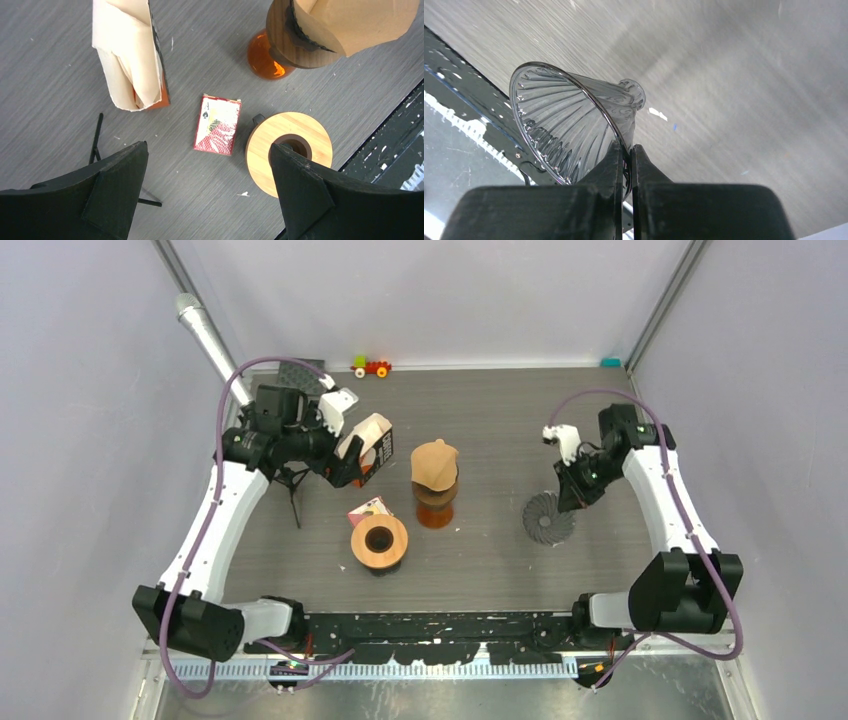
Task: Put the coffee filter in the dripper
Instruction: Pick up the coffee dripper from the center of the board, then place the coffee dripper in the dripper holder.
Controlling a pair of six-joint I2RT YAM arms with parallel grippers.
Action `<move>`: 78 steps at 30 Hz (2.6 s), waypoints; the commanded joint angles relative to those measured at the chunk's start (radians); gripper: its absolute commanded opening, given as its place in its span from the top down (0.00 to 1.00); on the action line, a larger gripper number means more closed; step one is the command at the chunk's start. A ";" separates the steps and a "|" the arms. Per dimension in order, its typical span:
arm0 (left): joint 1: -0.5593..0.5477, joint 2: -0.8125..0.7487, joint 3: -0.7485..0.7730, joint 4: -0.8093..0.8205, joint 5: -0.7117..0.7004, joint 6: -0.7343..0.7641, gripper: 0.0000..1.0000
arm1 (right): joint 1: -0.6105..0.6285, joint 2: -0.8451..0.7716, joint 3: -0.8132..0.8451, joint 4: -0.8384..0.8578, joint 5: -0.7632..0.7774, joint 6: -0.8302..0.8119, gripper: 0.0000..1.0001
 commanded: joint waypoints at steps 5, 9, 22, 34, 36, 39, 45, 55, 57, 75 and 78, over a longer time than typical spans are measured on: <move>-0.004 -0.046 0.084 0.075 0.027 -0.025 0.05 | 0.390 0.001 0.275 -0.068 -0.050 0.125 0.99; -0.003 -0.050 0.106 0.079 0.035 -0.019 0.05 | 0.580 0.066 0.404 -0.093 -0.082 0.159 0.99; 0.139 -0.134 0.102 0.183 0.050 -0.148 0.12 | 0.909 0.274 0.647 0.045 -0.115 0.340 1.00; 0.631 -0.212 0.099 0.156 0.544 -0.214 0.18 | 0.948 0.501 0.866 0.239 -0.016 0.602 1.00; 0.644 -0.215 0.114 0.098 0.597 -0.123 0.18 | 0.948 0.555 0.906 0.237 -0.021 0.627 0.99; 0.644 -0.209 0.187 -0.127 0.652 0.130 0.18 | 0.948 0.624 0.967 0.209 -0.051 0.648 1.00; 0.552 -0.187 0.299 -0.596 0.535 0.637 0.16 | 0.952 0.704 1.015 0.137 -0.075 0.643 1.00; 0.191 -0.238 0.176 -0.636 0.274 0.742 0.17 | 0.970 0.727 1.011 0.064 -0.111 0.623 0.99; 0.141 -0.233 0.171 -0.621 0.252 0.725 0.18 | 0.972 0.723 1.010 0.056 -0.112 0.621 0.99; -0.432 -0.179 0.032 -0.391 -0.140 0.559 0.20 | 1.009 0.770 1.075 -0.015 -0.050 0.569 0.99; -0.458 -0.173 0.032 -0.387 -0.143 0.551 0.20 | 1.026 0.795 1.137 -0.059 -0.028 0.550 0.99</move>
